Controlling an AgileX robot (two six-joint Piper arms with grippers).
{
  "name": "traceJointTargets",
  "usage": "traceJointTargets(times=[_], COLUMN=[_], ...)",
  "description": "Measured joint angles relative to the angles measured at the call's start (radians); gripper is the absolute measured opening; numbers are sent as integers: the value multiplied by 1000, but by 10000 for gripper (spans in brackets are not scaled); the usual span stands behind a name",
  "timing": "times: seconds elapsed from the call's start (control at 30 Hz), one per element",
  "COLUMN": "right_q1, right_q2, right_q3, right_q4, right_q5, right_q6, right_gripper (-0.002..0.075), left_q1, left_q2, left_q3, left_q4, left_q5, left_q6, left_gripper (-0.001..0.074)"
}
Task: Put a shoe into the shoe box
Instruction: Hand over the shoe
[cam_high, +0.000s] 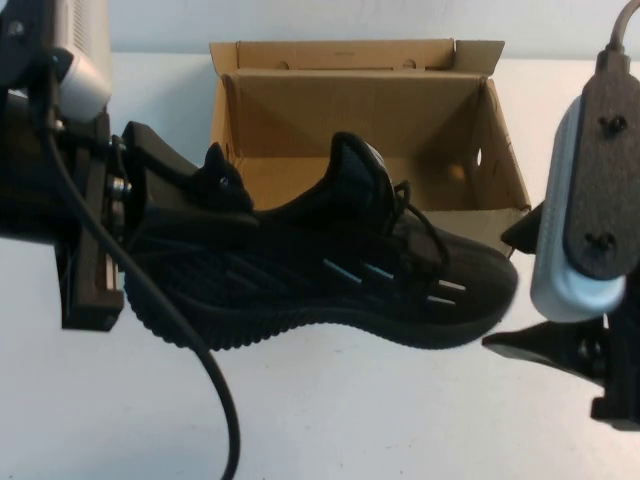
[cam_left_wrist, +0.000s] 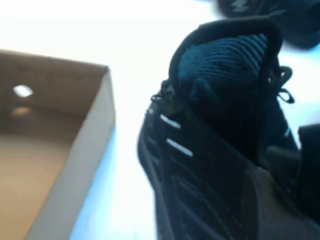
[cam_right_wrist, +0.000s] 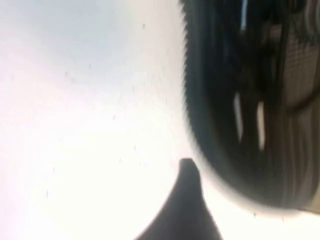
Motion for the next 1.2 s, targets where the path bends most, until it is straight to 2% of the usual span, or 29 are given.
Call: traceJointTargets(times=[0.07, 0.43, 0.7, 0.83, 1.1, 1.2], right_q1=[0, 0, -14, -65, -239, -263], right_q2=[0, 65, 185, 239, 296, 310], right_q3=[13, 9, -92, -168, -237, -237], right_q4=[20, 94, 92, 146, 462, 512], right_q5=[-40, -132, -159, -84, 56, 90], right_q6=[-2, -51, -61, -90, -249, -300], right_gripper=[519, 519, 521, 521, 521, 520], left_q1=[27, 37, 37, 37, 37, 37], left_q2=[28, 51, 51, 51, 51, 51], left_q3=[-1, -4, -5, -6, -6, -6], left_q4=[-47, -20, 1, 7, 7, 7], left_q5=[32, 45, 45, 45, 45, 45], left_q6=[28, 62, 35, 33, 31, 29], left_gripper=[37, 37, 37, 36, 36, 36])
